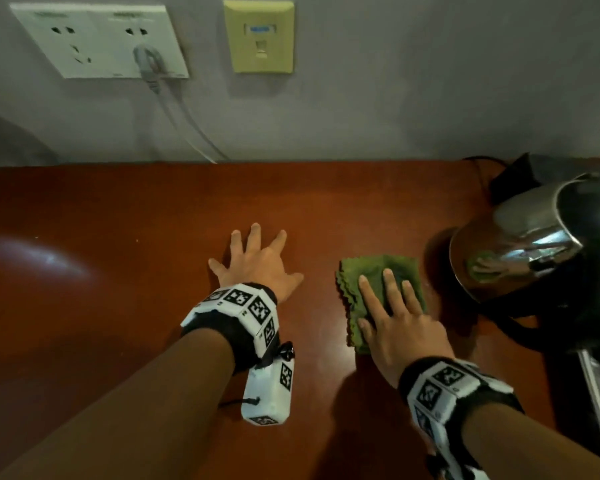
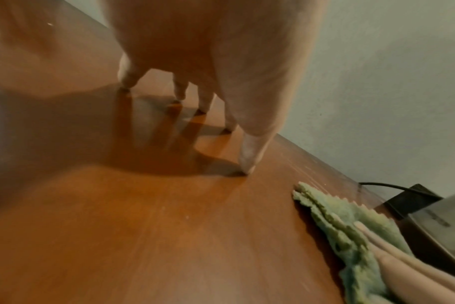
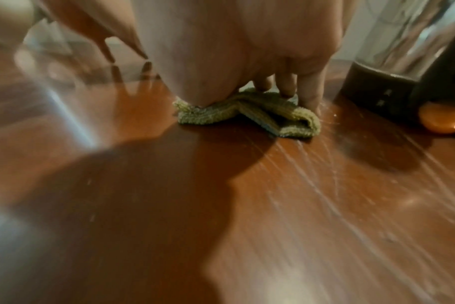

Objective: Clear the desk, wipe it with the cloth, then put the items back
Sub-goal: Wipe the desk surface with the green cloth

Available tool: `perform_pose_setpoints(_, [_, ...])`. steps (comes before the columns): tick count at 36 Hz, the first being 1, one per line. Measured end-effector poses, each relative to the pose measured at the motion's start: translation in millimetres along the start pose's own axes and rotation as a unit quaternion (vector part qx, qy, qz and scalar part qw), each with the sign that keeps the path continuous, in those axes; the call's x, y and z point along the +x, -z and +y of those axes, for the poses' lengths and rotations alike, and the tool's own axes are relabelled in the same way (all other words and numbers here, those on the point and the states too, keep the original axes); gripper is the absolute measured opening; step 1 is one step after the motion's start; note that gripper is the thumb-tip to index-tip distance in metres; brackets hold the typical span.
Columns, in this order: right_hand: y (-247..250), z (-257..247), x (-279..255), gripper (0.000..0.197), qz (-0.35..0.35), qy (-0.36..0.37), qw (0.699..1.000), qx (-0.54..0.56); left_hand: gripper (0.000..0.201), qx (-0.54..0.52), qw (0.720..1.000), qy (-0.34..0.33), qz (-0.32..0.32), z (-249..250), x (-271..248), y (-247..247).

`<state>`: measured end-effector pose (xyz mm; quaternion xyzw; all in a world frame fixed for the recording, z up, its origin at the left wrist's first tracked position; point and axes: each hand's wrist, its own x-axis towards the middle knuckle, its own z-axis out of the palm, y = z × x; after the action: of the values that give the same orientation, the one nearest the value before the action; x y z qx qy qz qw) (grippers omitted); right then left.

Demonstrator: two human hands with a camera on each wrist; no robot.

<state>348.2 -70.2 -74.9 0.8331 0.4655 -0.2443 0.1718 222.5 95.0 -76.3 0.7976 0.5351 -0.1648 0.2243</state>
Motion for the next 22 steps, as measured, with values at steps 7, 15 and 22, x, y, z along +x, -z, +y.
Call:
perform_pose_setpoints(7, [36, -3, 66, 0.06, 0.019, -0.031, 0.999, 0.028, 0.085, 0.007, 1.0, -0.002, -0.006, 8, 30, 11])
perform_pose_setpoints(15, [77, -9, 136, 0.058, 0.037, -0.042, 0.998, 0.036, 0.084, 0.003, 1.0, 0.018, 0.008, 26, 56, 20])
perform_pose_setpoints(22, [98, -14, 174, 0.058, 0.066, -0.031, 0.997, 0.036, 0.084, 0.007, 0.999, 0.03, -0.017, 29, 60, 21])
